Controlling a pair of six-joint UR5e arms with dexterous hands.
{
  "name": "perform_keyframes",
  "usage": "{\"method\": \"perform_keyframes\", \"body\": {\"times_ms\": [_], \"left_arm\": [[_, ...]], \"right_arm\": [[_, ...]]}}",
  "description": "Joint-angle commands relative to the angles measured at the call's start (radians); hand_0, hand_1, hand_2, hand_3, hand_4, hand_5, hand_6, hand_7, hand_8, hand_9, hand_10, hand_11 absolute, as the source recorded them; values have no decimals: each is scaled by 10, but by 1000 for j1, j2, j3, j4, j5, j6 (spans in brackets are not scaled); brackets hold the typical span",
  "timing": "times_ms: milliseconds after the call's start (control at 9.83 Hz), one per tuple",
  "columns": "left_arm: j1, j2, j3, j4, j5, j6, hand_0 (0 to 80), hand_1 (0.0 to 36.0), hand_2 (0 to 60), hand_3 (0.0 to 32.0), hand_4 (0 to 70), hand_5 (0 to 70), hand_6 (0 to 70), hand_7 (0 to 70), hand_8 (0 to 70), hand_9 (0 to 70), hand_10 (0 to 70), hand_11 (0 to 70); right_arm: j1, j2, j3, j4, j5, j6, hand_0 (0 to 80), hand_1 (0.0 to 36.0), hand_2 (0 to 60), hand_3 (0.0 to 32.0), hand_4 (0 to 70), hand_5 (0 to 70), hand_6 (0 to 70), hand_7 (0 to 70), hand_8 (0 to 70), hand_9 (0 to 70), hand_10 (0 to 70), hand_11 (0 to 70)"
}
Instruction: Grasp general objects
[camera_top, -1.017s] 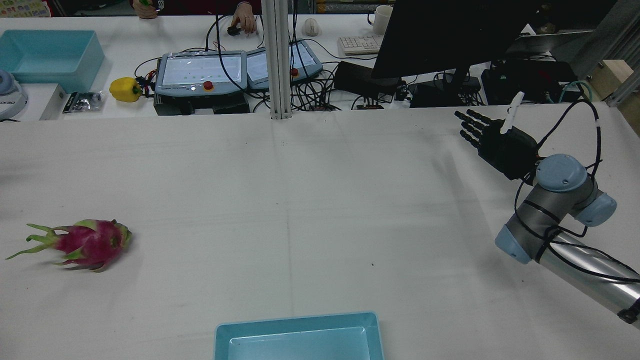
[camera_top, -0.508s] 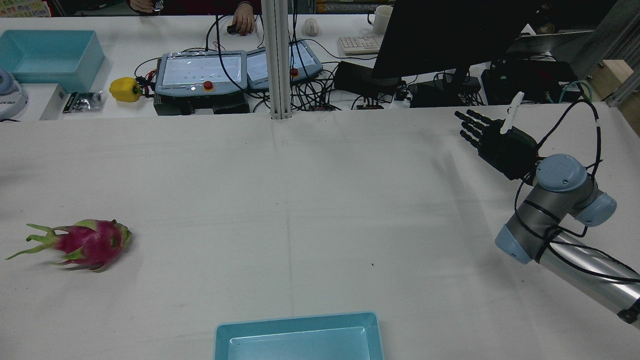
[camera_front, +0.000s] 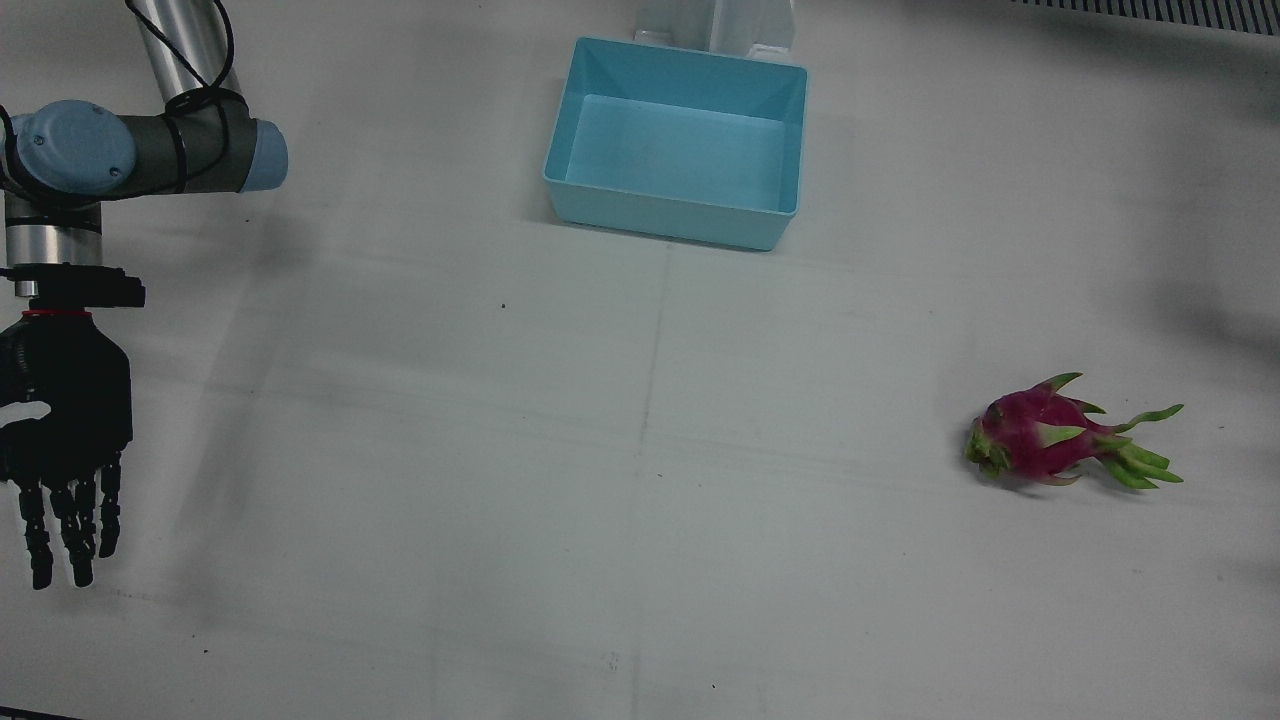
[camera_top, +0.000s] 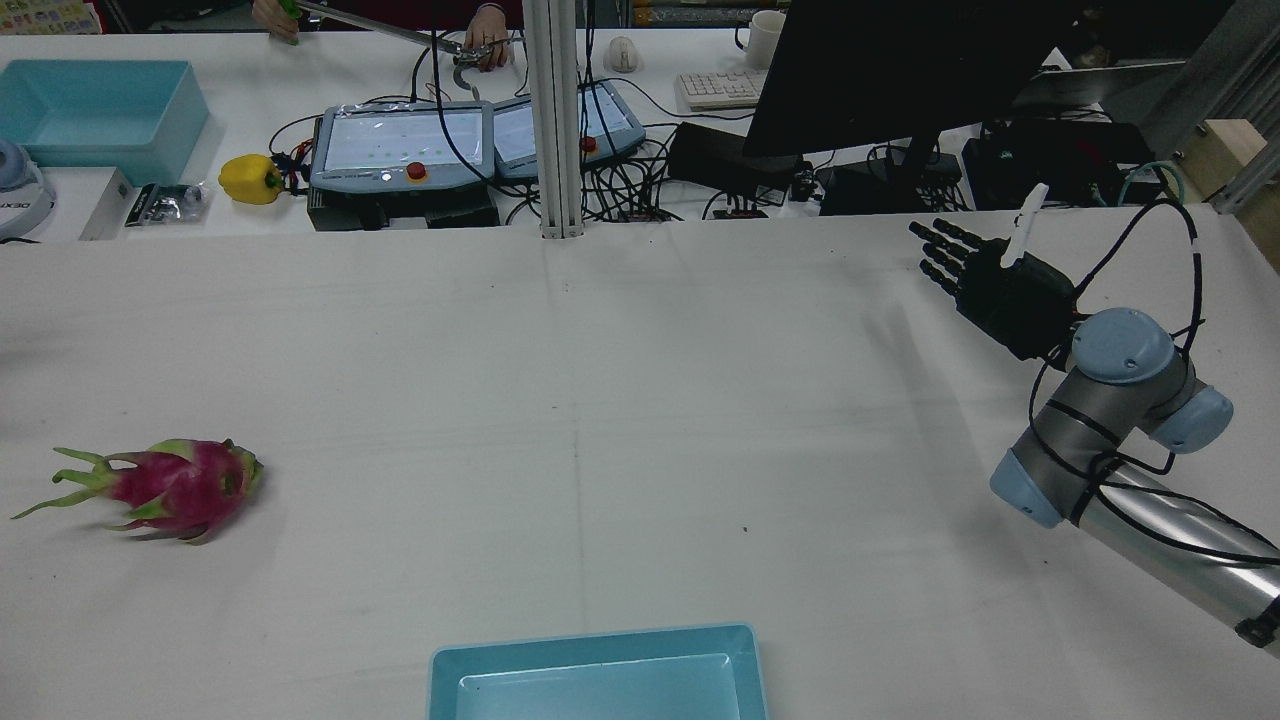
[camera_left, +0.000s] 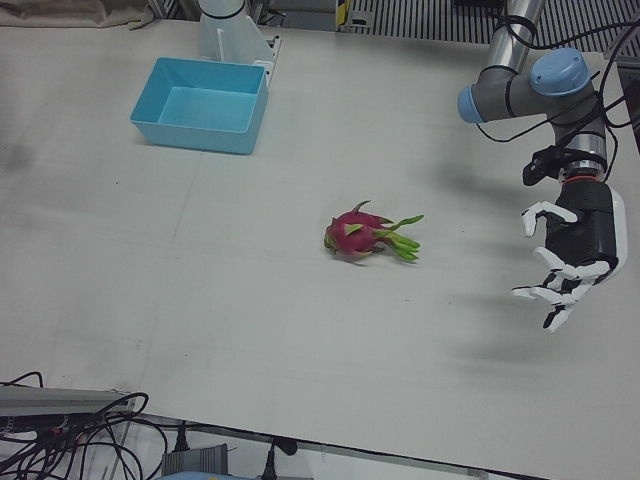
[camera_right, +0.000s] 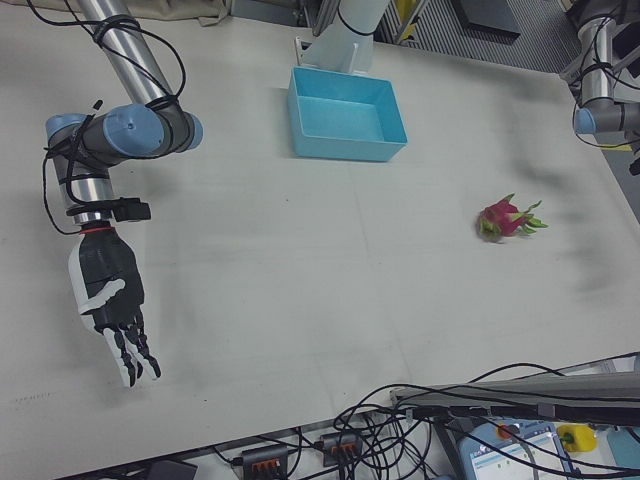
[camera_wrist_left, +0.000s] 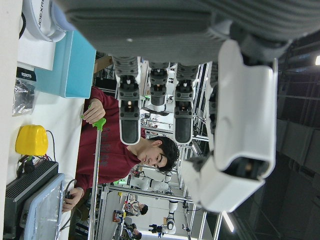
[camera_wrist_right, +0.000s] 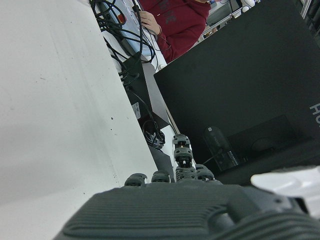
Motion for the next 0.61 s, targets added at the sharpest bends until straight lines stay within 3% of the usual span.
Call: {"method": "perform_keyframes", "body": {"times_ms": [0,508], "left_arm": [[1,0,0,0,0,0,800,360,600,0,583,324,363,341,164,160,139,246],[-1,0,-1,2,0,0,800,360,600,0,571,292,342,330,153,149,129,233]], "right_arm": [[0,0,-1,0,0,0,0,0,0,0,0,0,0,0,0,0,0,0],[0,0,0,0,0,0,0,0,0,0,0,0,0,0,0,0,0,0]]}}
